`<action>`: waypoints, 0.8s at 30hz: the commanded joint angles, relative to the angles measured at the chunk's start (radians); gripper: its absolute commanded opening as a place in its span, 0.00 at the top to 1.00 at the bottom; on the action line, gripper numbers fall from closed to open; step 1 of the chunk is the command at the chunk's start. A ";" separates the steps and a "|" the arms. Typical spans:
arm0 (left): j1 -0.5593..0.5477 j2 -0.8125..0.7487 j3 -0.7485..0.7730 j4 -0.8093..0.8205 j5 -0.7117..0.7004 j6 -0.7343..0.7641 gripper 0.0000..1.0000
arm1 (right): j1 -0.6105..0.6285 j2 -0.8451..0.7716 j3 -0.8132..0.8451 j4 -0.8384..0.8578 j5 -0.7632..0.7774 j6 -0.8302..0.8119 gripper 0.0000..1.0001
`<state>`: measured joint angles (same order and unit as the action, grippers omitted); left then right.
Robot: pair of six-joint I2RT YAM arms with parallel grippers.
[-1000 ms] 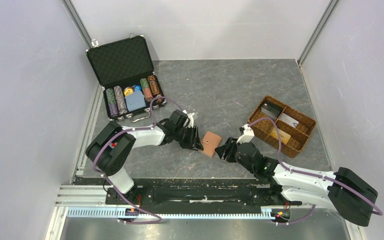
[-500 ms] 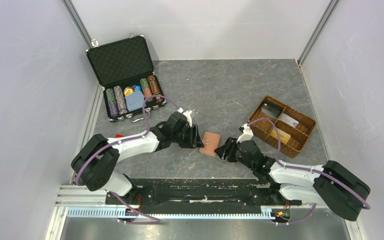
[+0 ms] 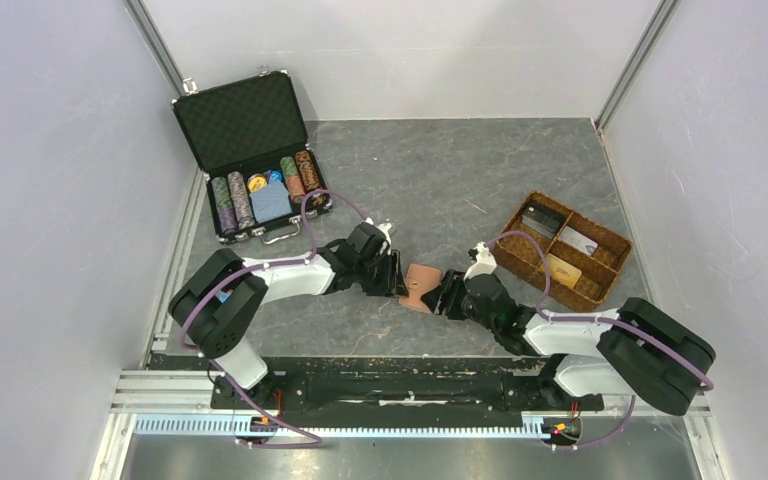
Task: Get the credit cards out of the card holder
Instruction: Open the card holder at the center of the board.
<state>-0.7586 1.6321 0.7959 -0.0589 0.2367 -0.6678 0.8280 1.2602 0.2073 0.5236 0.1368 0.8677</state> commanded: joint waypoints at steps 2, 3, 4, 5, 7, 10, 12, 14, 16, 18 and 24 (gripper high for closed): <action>0.001 0.017 0.012 0.024 0.003 0.022 0.56 | -0.003 0.050 0.043 0.047 0.010 0.024 0.45; 0.001 0.018 0.005 0.028 0.006 0.022 0.56 | -0.003 0.055 0.038 0.066 0.004 0.027 0.46; 0.001 0.018 -0.003 0.033 0.013 0.022 0.57 | -0.002 0.059 0.029 0.085 -0.004 0.034 0.48; 0.001 0.016 -0.014 0.044 0.024 0.021 0.58 | -0.002 0.061 0.023 0.097 -0.007 0.039 0.52; 0.001 0.011 -0.036 0.056 0.042 0.012 0.59 | -0.003 0.061 0.008 0.118 -0.008 0.045 0.62; -0.003 -0.004 -0.072 0.109 0.059 -0.009 0.59 | -0.003 0.055 -0.015 0.164 -0.011 0.047 0.82; -0.007 -0.017 -0.085 0.111 0.062 -0.017 0.60 | -0.002 0.045 -0.028 0.192 -0.018 0.043 0.94; -0.007 -0.043 -0.089 0.091 0.050 -0.030 0.59 | -0.003 0.026 -0.044 0.210 -0.030 0.033 1.00; -0.009 -0.090 -0.089 0.036 0.003 -0.039 0.57 | -0.003 0.003 -0.053 0.196 -0.040 0.020 1.00; -0.015 -0.147 -0.075 -0.036 -0.058 -0.032 0.51 | 0.000 -0.022 -0.066 0.181 -0.052 0.013 1.00; -0.042 -0.208 0.015 -0.155 -0.150 0.008 0.47 | 0.019 -0.089 -0.080 0.123 -0.056 0.017 1.00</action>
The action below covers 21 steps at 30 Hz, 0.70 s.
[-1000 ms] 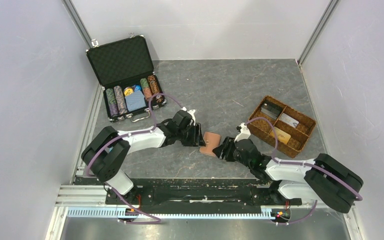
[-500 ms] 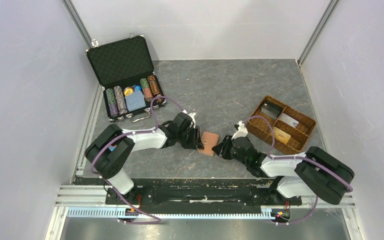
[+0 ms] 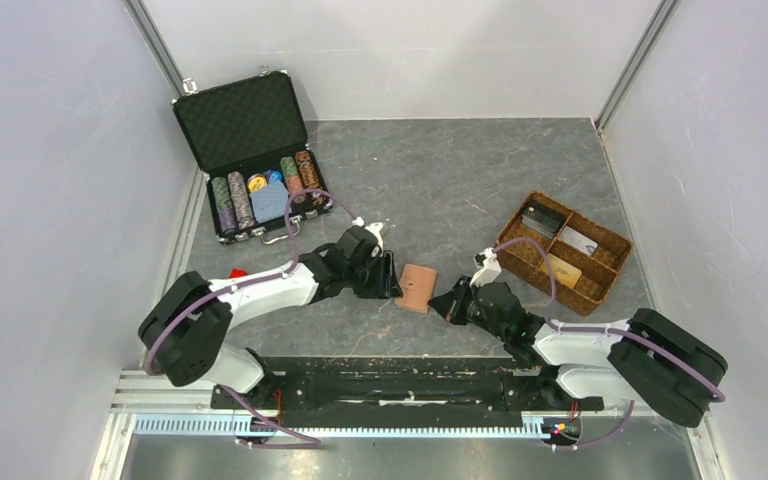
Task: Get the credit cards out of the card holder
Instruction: Open the card holder at the center of the board.
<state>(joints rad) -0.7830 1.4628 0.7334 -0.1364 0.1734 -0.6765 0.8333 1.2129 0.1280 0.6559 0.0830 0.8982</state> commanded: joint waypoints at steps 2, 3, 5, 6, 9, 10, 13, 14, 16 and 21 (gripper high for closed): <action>-0.018 -0.022 0.097 -0.085 -0.110 0.028 0.47 | 0.014 -0.061 0.020 -0.068 0.037 -0.019 0.92; -0.018 -0.004 0.110 -0.090 -0.123 0.035 0.47 | 0.014 -0.068 0.033 -0.106 0.065 -0.020 0.80; -0.018 0.039 0.135 -0.094 -0.132 0.048 0.49 | 0.013 -0.076 0.064 -0.163 0.110 -0.021 0.66; -0.018 0.058 0.144 -0.093 -0.133 0.049 0.50 | 0.014 -0.075 0.086 -0.196 0.130 -0.027 0.62; -0.017 0.113 0.165 -0.075 -0.124 0.047 0.52 | 0.014 -0.058 0.133 -0.257 0.177 -0.034 0.58; -0.018 0.128 0.167 -0.067 -0.120 0.046 0.54 | 0.014 -0.048 0.144 -0.261 0.182 -0.033 0.57; -0.018 0.164 0.170 -0.041 -0.104 0.046 0.58 | 0.012 -0.007 0.174 -0.270 0.187 -0.028 0.53; -0.018 0.176 0.170 -0.038 -0.102 0.046 0.61 | 0.012 0.011 0.185 -0.274 0.184 -0.030 0.53; -0.018 0.190 0.157 -0.027 -0.090 0.047 0.65 | 0.008 0.042 0.206 -0.285 0.179 -0.037 0.52; -0.018 0.192 0.088 0.048 -0.050 0.031 0.67 | 0.004 0.086 0.228 -0.315 0.191 -0.029 0.52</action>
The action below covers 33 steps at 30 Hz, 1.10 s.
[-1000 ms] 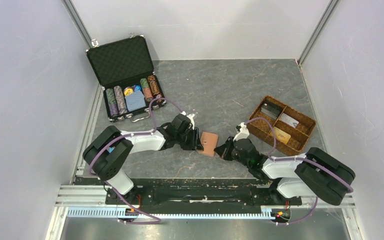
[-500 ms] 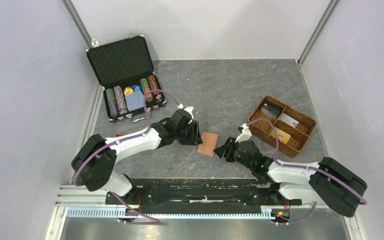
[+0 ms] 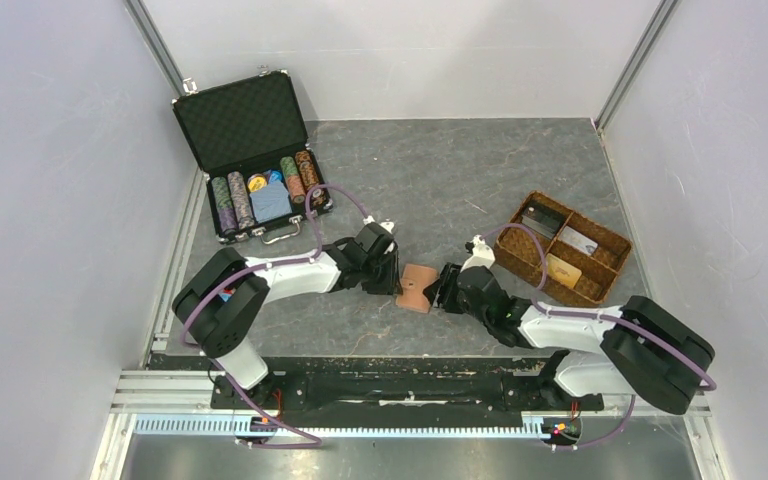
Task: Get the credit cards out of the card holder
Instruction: Open the card holder at the center of the board.
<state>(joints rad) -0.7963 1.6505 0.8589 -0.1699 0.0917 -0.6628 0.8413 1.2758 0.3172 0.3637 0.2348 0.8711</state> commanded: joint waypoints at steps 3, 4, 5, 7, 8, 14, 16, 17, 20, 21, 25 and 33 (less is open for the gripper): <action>-0.004 0.010 -0.056 0.088 0.036 0.017 0.69 | -0.004 0.044 0.038 -0.002 0.018 -0.001 0.51; -0.004 0.009 -0.066 0.093 0.036 0.014 0.69 | -0.004 0.051 0.036 0.009 0.004 0.002 0.51; -0.004 0.005 -0.074 0.099 0.036 0.010 0.70 | -0.005 0.058 0.035 0.020 -0.007 0.006 0.51; -0.004 0.000 -0.096 0.119 0.040 0.000 0.70 | -0.004 0.068 0.028 0.035 -0.017 0.011 0.51; -0.004 0.000 -0.105 0.128 0.043 -0.003 0.70 | -0.005 0.075 0.023 0.045 -0.018 0.014 0.51; -0.004 0.003 -0.124 0.154 0.054 -0.011 0.70 | -0.004 0.109 -0.010 0.146 -0.059 0.034 0.60; -0.004 0.000 -0.129 0.164 0.058 -0.014 0.70 | -0.005 0.117 -0.022 0.169 -0.060 0.042 0.67; -0.005 -0.002 -0.128 0.163 0.061 -0.014 0.70 | -0.004 0.118 -0.030 0.182 -0.061 0.044 0.71; -0.006 -0.005 -0.128 0.164 0.065 -0.015 0.70 | -0.005 0.109 -0.046 0.204 -0.059 0.035 0.93; -0.006 -0.009 -0.131 0.164 0.064 -0.017 0.70 | -0.004 0.100 -0.050 0.214 -0.062 0.025 1.00; -0.006 -0.039 -0.104 0.114 0.046 -0.009 0.68 | -0.004 0.044 -0.059 0.181 -0.058 0.001 1.00; -0.015 -0.144 0.046 -0.057 0.002 0.007 0.51 | 0.041 -0.046 -0.089 0.128 -0.052 0.045 1.00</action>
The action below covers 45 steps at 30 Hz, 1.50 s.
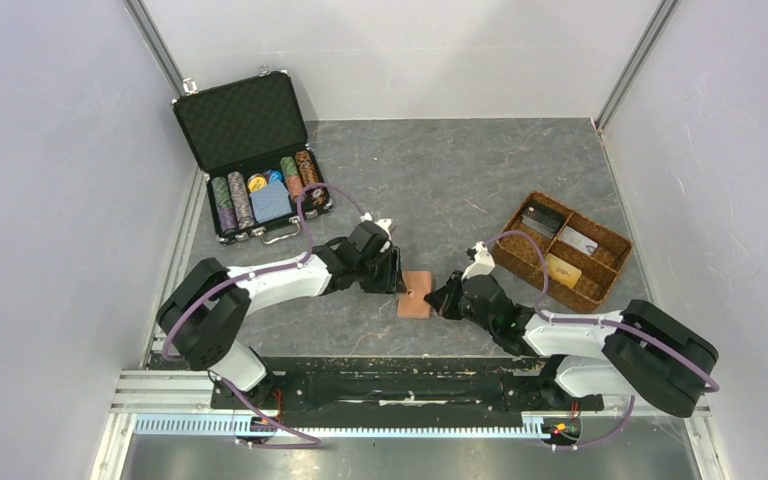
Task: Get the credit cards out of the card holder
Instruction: Open the card holder at the center of the board.
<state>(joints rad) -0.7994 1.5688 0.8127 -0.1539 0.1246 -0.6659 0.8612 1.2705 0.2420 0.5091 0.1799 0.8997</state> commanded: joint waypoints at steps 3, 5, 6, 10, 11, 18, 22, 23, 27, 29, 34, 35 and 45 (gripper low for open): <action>-0.037 -0.050 0.124 -0.087 -0.029 0.012 0.48 | 0.037 -0.064 -0.013 -0.024 0.023 0.032 1.00; -0.052 -0.028 0.137 -0.087 -0.022 0.010 0.47 | 0.049 -0.071 -0.006 -0.027 0.032 0.036 1.00; -0.060 -0.019 0.143 -0.088 -0.019 0.010 0.47 | 0.055 -0.074 -0.002 -0.032 0.035 0.036 1.00; -0.074 0.017 0.151 -0.099 -0.034 0.009 0.46 | 0.074 -0.083 0.014 -0.051 0.064 0.039 1.00; -0.076 0.021 0.151 -0.105 -0.043 0.009 0.46 | 0.076 -0.086 0.012 -0.053 0.069 0.039 1.00; -0.086 0.047 0.129 -0.099 -0.043 -0.005 0.45 | 0.088 -0.108 0.002 -0.050 0.097 0.042 1.00; -0.089 0.076 0.118 -0.057 -0.022 -0.001 0.44 | 0.092 -0.089 0.003 -0.024 0.082 0.038 1.00; -0.089 0.086 0.117 -0.056 -0.027 0.000 0.44 | 0.092 -0.084 0.004 -0.022 0.079 0.038 1.00; -0.089 0.115 0.113 -0.077 -0.057 0.007 0.44 | 0.093 -0.092 -0.001 -0.017 0.083 0.038 1.00; -0.089 0.127 0.107 -0.071 -0.063 0.010 0.46 | 0.093 -0.100 -0.004 -0.018 0.087 0.035 1.00; -0.089 0.136 0.102 -0.064 -0.063 0.015 0.59 | 0.093 -0.111 -0.015 -0.017 0.096 0.033 1.00; -0.089 0.133 0.099 -0.065 -0.065 0.017 0.62 | 0.093 -0.112 -0.019 -0.017 0.100 0.033 1.00; -0.089 0.103 0.115 -0.103 -0.063 0.032 0.95 | 0.093 -0.125 -0.061 -0.014 0.133 0.036 1.00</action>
<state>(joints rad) -0.8860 1.6691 0.9340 -0.2119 0.0898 -0.6651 0.9474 1.1721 0.2028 0.4477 0.2611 0.9329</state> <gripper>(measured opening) 0.111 0.024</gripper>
